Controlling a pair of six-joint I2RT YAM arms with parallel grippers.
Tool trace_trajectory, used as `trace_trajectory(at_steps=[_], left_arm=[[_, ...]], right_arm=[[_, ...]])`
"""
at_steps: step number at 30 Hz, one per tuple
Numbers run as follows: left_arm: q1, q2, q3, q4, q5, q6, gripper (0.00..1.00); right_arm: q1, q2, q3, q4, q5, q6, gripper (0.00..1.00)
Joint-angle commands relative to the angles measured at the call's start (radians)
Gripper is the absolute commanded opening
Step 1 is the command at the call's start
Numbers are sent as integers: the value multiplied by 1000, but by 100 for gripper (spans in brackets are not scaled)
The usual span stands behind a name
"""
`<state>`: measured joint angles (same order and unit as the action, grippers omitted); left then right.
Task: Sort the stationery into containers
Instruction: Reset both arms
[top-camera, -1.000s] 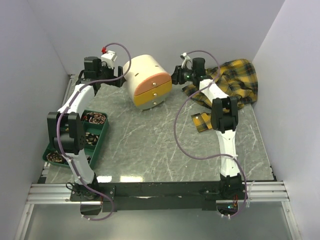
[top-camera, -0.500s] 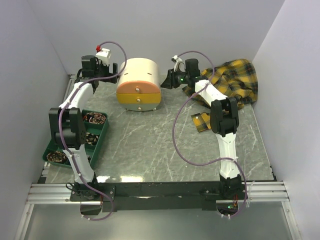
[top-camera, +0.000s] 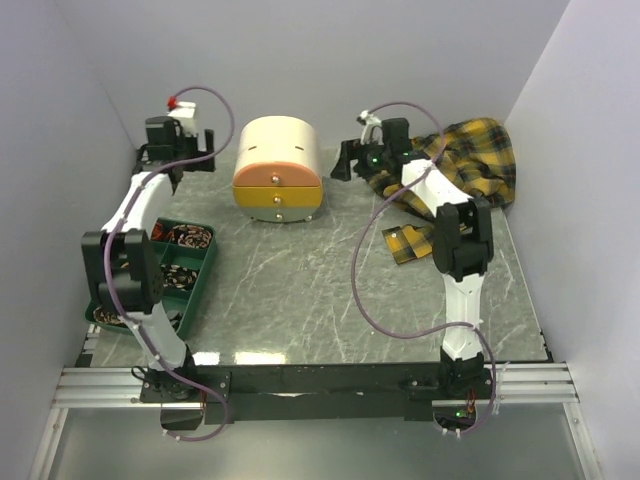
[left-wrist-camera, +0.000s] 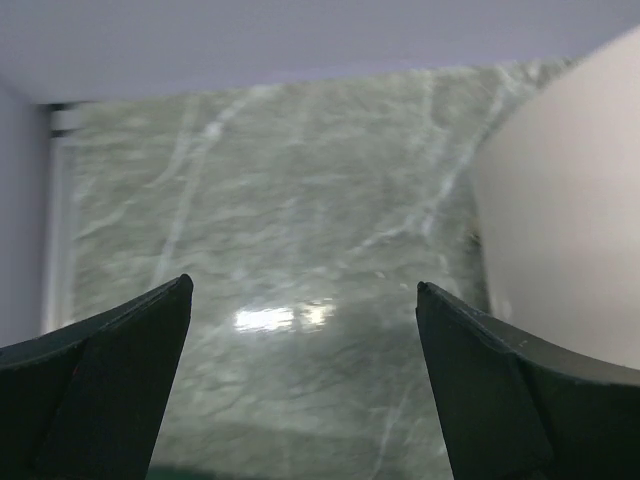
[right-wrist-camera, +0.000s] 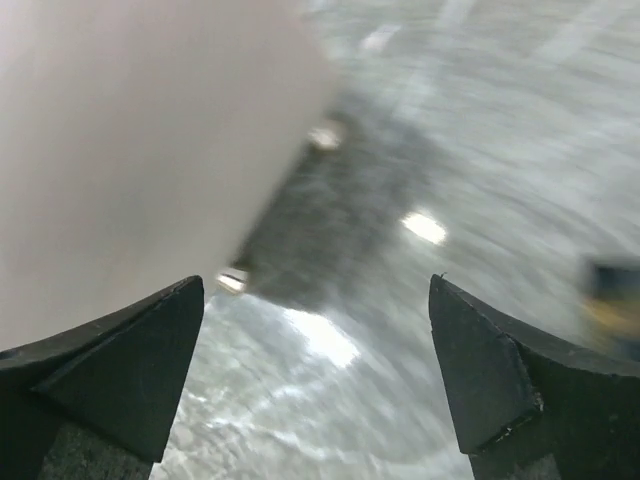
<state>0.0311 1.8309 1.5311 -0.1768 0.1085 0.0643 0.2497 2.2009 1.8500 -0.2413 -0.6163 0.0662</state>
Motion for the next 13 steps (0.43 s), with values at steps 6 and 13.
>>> trace_trajectory(at_steps=[6,13], left_arm=[[38,-177,-117,141,-86,-49,99],[47,-134,-109,196,-67,-115,99]], right_arm=[[-27,-196,-58,-115,603,80,100],[14,-297,-158,-119,750,-40,100]])
